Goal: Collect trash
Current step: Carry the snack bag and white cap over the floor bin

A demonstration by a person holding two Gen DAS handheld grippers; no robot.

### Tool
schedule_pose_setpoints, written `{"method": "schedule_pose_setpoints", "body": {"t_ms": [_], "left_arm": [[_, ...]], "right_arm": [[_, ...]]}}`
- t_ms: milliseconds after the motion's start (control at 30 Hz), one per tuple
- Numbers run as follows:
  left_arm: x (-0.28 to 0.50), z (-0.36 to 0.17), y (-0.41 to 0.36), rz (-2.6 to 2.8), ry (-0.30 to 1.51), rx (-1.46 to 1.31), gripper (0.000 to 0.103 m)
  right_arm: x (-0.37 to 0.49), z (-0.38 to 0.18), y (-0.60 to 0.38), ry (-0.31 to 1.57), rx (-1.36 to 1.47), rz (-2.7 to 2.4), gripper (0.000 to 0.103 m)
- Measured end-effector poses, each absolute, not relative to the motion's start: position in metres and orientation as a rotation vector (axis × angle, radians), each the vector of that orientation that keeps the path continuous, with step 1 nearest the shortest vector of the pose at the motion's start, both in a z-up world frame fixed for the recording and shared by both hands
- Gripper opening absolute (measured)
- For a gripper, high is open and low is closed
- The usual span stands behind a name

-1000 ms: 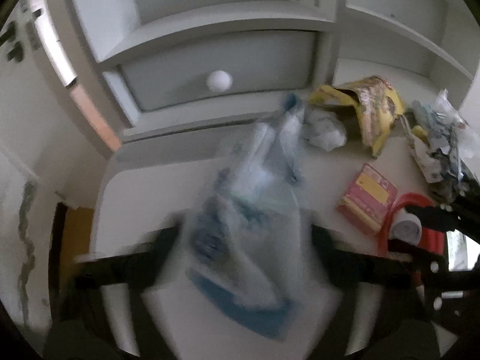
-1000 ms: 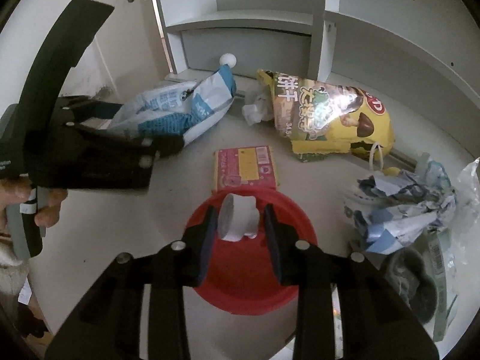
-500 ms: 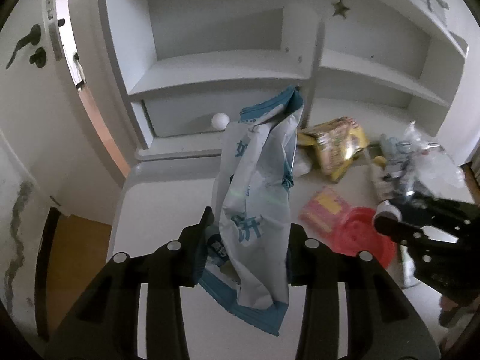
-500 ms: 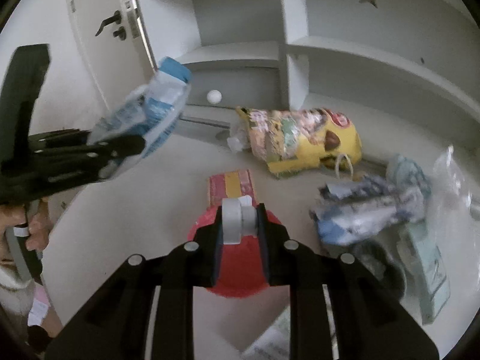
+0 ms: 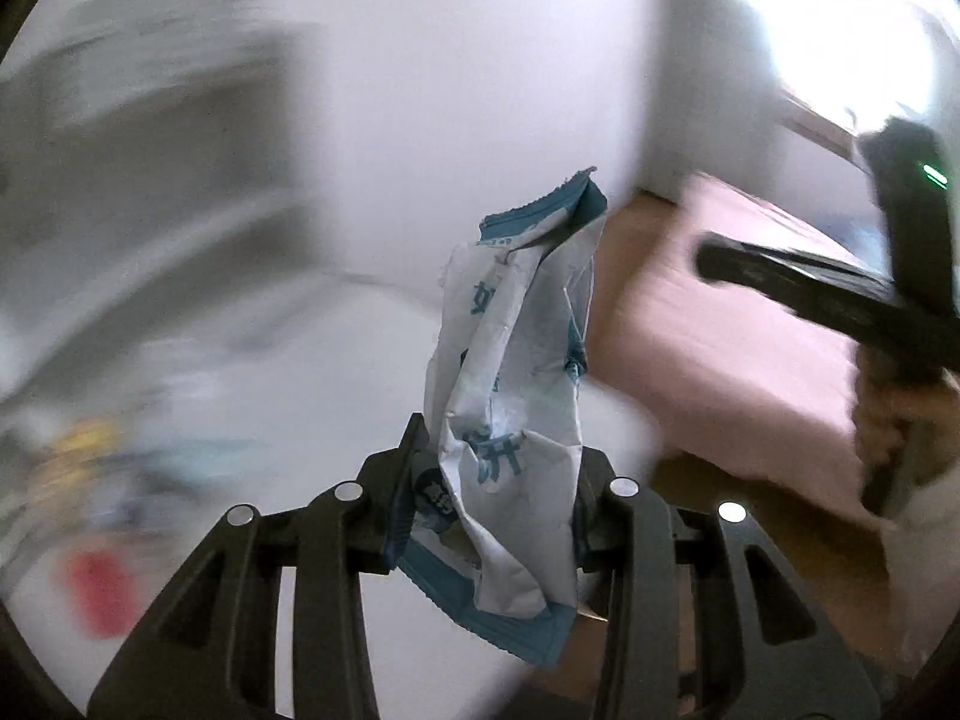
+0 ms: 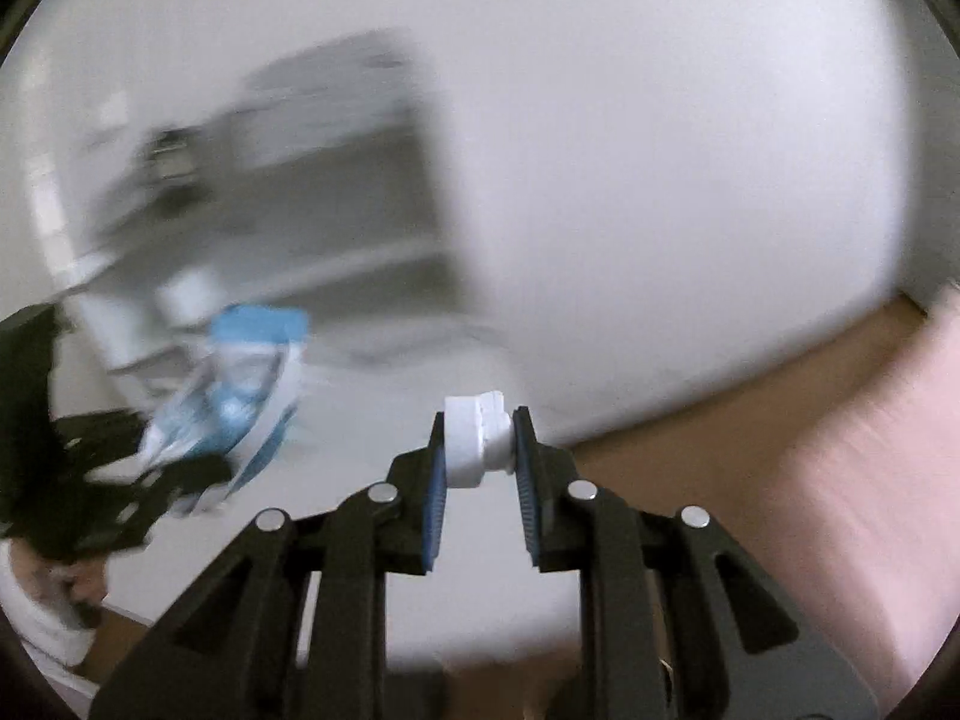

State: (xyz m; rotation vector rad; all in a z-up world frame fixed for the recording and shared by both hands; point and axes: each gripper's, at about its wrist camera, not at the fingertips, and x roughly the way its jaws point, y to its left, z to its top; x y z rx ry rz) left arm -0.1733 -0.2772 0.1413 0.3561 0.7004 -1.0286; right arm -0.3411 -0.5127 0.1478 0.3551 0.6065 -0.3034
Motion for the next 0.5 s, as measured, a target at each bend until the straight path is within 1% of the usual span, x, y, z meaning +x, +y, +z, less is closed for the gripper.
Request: {"method": "schedule_pose_setpoints", "body": {"t_ms": [67, 133, 167, 200, 233, 267, 333, 367, 400, 500], "left_arm": [[-0.218, 0.109, -0.331, -1.160, 0.762, 0.427, 0.038], [-0.255, 0.064, -0.373, -1.243, 0.857, 0.508, 0.038], [-0.270, 0.031, -0.394, -1.263, 0.921, 0.563, 0.038], [-0.278, -0.002, -0.411, -1.263, 0.990, 0.608, 0.038], [-0.280, -0.047, -0.433, -1.244, 1.089, 0.658, 0.038], [-0.279, -0.077, -0.448, -1.203, 1.131, 0.712, 0.038], [-0.274, -0.140, -0.475, -1.110, 1.186, 0.827, 0.038], [-0.268, -0.165, -0.482, -1.079, 1.254, 0.827, 0.038], [-0.264, -0.179, -0.492, -1.071, 1.303, 0.810, 0.038], [-0.265, -0.196, -0.508, -1.070, 1.322, 0.824, 0.038]], "right_arm": [[-0.385, 0.102, -0.549, 0.697, 0.450, -0.367, 0.021], [-0.409, 0.042, -0.578, 0.813, 0.560, -0.377, 0.021], [-0.414, 0.015, -0.587, 0.859, 0.612, -0.373, 0.021], [-0.418, -0.018, -0.596, 0.916, 0.672, -0.360, 0.021], [-0.420, -0.053, -0.602, 0.971, 0.733, -0.348, 0.021], [-0.419, -0.092, -0.607, 1.039, 0.786, -0.358, 0.021], [-0.416, -0.151, -0.608, 1.135, 0.865, -0.363, 0.021], [-0.416, -0.176, -0.610, 1.163, 0.927, -0.368, 0.021], [-0.416, -0.191, -0.612, 1.168, 0.975, -0.360, 0.021], [-0.418, -0.215, -0.616, 1.163, 1.061, -0.355, 0.021]]}}
